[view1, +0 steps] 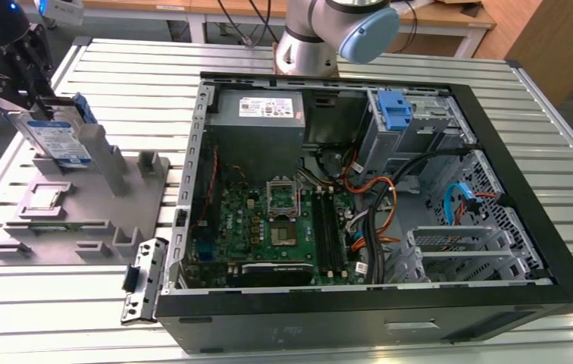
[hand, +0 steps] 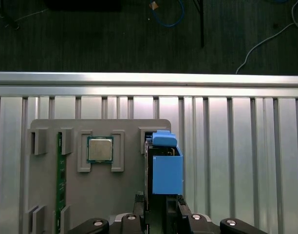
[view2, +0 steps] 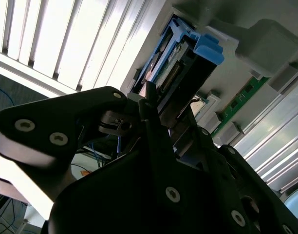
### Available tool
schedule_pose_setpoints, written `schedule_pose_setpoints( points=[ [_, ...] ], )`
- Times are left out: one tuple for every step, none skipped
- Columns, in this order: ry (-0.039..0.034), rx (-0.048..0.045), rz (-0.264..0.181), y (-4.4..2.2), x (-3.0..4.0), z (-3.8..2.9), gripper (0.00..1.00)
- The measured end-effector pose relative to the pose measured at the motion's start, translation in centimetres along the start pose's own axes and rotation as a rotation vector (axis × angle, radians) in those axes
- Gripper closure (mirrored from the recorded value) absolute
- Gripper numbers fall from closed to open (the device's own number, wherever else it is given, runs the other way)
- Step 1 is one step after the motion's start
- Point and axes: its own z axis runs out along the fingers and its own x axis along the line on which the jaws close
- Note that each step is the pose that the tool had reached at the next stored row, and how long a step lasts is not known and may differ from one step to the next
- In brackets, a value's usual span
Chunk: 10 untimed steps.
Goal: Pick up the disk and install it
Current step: 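Pick up the disk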
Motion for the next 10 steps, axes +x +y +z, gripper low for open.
schedule_pose_setpoints(
  points=[
    [0.0000, 0.0000, 0.000, 0.00, 0.00, 0.00, 0.65],
    [0.0000, 0.0000, 0.000, 0.00, 0.00, -0.01, 0.65],
    [0.0000, 0.0000, 0.000, 0.00, 0.00, -0.02, 0.65],
    [0.0002, 0.0000, 0.000, 0.00, 0.00, -0.02, 0.65],
    [0.0052, 0.0000, 0.000, 0.00, -0.01, -0.03, 0.65],
    [0.0156, 0.0001, 0.001, 0.00, -0.01, -0.04, 0.65],
    [0.0240, 0.0004, 0.001, 0.00, 0.00, -0.03, 0.65],
    [0.0253, 0.0005, 0.001, 0.00, 0.00, -0.03, 0.65],
    [0.0255, 0.0004, 0.001, 0.00, 0.00, -0.03, 0.65],
    [0.0257, 0.0005, 0.001, 0.00, 0.00, -0.03, 0.65]
  ],
)
